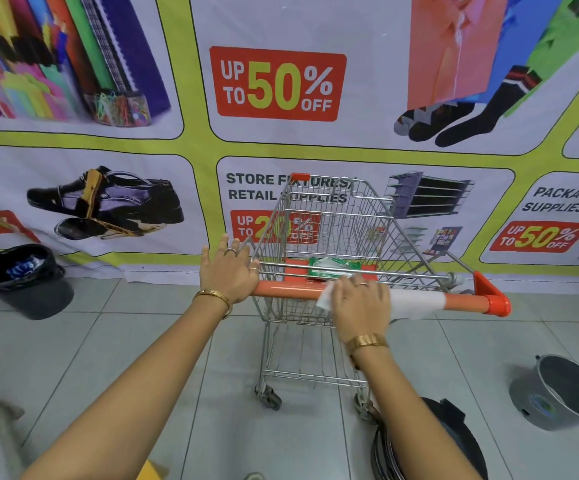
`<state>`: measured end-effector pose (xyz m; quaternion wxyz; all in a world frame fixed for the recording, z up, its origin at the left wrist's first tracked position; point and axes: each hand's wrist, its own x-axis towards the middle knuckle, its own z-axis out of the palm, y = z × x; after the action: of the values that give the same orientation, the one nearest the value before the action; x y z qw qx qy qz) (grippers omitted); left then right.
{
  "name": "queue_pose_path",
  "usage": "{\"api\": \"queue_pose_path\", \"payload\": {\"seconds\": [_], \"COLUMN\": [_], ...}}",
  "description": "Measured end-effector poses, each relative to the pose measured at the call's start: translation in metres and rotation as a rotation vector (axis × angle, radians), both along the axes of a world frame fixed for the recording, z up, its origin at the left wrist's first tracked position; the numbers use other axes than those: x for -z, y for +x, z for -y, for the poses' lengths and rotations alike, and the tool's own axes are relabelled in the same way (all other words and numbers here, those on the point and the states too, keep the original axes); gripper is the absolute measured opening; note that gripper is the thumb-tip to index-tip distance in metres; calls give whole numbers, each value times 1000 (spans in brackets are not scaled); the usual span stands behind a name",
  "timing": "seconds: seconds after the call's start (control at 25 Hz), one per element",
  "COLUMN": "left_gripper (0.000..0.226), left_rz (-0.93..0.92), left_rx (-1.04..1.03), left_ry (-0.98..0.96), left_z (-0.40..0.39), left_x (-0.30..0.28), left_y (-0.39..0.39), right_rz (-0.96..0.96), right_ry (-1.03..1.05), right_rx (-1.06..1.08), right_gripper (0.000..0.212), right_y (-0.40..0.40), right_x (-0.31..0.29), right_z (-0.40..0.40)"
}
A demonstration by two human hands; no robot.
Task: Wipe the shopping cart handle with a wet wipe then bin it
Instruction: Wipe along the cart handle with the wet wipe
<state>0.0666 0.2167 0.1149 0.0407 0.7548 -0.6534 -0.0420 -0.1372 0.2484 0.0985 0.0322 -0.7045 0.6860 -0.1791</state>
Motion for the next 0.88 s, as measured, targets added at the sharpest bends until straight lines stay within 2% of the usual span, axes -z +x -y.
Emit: {"api": "queue_pose_path", "payload": {"seconds": [0.12, 0.2, 0.28, 0.36, 0.44, 0.52, 0.6, 0.64, 0.76, 0.8, 0.88], "left_gripper": [54, 54, 54, 54, 54, 55, 56, 56, 59, 61, 62], "left_rz": [26, 35, 35, 41, 50, 52, 57, 70, 175, 189, 60], "left_rx": [18, 22, 21, 23, 20, 24, 32, 24, 18, 58, 150], "left_ry": [11, 0, -7, -3, 0, -4, -2, 1, 9, -7, -31], "left_z": [-2, -2, -3, -3, -4, -4, -3, -4, -3, -1, 2], "left_x": [-1, -2, -3, -3, -3, -4, -4, -4, -13, -17, -20], "left_y": [-4, -6, -5, -3, -1, 0, 1, 1, -7, -20, -54], "right_rz": [-31, -60, -62, -75, -81, -97, -107, -138, -161, -130, -102], "right_ry": [63, 90, 133, 116, 84, 24, -13, 23, 143, 164, 166], "right_rx": [163, 201, 158, 64, -2, -15, 104, 172, 283, 265, 132], "right_gripper": [69, 53, 43, 42, 46, 64, 74, 69, 37, 30, 25], "right_y": [-31, -16, 15, 38, 36, 3, -41, -60, -63, -52, -23], "right_x": [-6, -9, -13, -15, -13, -11, -7, -7, -15, -19, -21], "right_z": [0, 2, 8, 10, 9, 3, -2, -1, 10, 11, 7]}}
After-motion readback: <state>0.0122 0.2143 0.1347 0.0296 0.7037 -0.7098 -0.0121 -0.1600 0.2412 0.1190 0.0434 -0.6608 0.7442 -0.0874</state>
